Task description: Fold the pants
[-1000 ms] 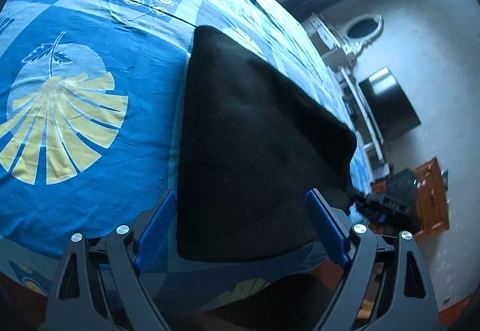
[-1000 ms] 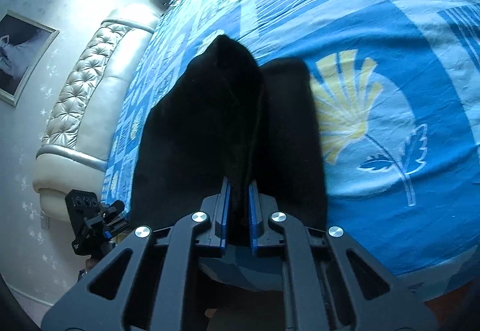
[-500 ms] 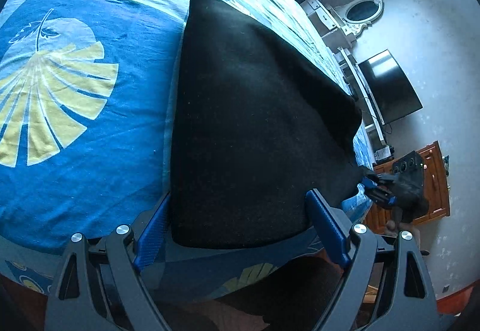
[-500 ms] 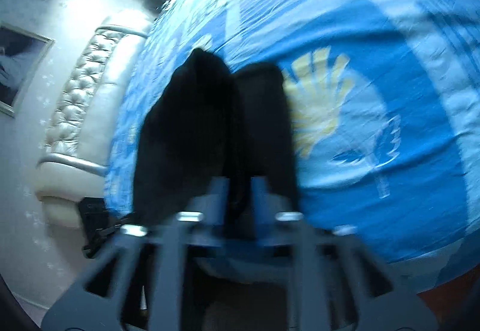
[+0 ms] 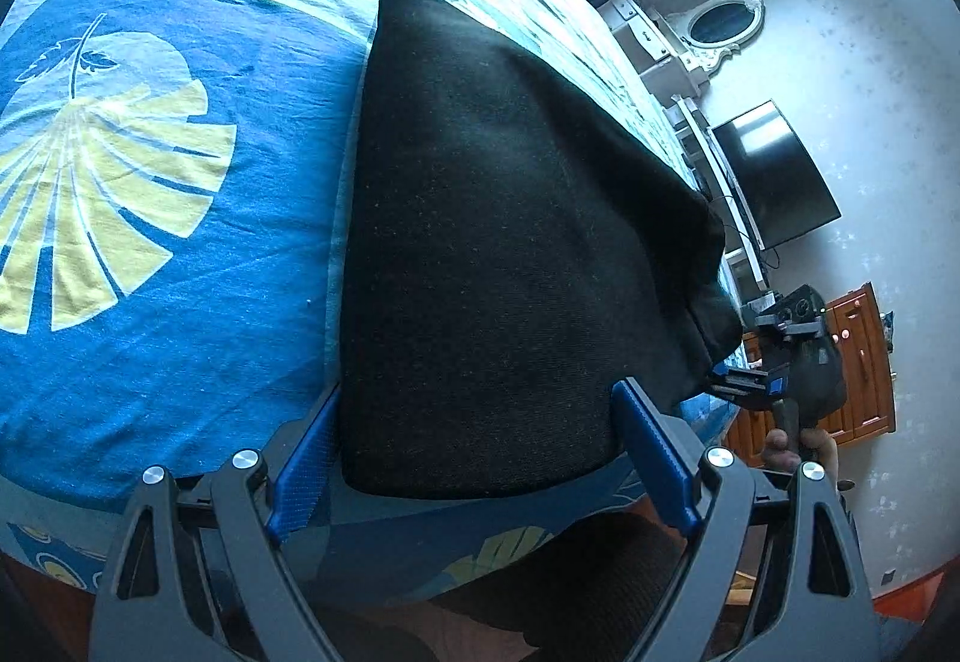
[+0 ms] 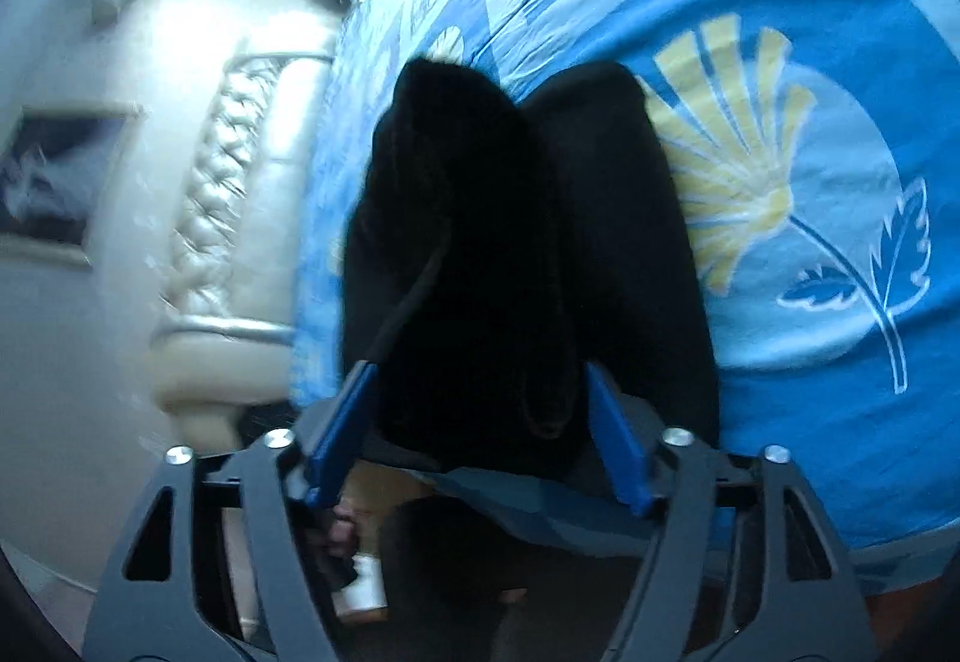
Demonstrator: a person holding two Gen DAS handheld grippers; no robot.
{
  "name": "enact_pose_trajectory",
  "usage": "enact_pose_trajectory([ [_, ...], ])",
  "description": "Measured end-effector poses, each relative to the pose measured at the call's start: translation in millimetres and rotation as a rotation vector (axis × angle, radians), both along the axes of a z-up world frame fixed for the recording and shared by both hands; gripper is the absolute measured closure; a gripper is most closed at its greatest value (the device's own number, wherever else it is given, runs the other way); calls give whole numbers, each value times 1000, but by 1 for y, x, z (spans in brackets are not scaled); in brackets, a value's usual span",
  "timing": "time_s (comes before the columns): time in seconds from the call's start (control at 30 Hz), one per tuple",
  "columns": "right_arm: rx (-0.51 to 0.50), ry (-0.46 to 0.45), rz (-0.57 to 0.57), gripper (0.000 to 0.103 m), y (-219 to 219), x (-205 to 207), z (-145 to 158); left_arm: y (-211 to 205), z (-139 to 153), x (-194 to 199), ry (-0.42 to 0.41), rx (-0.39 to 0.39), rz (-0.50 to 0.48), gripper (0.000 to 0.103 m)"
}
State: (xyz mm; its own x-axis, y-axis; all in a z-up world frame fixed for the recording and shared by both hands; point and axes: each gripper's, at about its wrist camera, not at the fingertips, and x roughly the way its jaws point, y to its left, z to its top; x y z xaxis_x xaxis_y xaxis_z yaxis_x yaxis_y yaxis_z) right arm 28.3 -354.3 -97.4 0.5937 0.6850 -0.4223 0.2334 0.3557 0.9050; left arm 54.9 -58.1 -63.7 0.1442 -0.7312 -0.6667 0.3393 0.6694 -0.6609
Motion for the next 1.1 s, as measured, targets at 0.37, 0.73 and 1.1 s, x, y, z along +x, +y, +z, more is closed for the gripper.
enact_pose_trajectory([
  [0.37, -160, 22, 88, 92, 25, 19, 5, 3, 1, 0, -2, -4, 8, 17],
  [0.73, -234, 4, 45, 93, 6, -5, 21, 9, 8, 1, -18, -51, 28, 17],
  [1.1, -257, 35, 38, 84, 0, -1, 6, 9, 1, 1, -5, -9, 26, 17],
])
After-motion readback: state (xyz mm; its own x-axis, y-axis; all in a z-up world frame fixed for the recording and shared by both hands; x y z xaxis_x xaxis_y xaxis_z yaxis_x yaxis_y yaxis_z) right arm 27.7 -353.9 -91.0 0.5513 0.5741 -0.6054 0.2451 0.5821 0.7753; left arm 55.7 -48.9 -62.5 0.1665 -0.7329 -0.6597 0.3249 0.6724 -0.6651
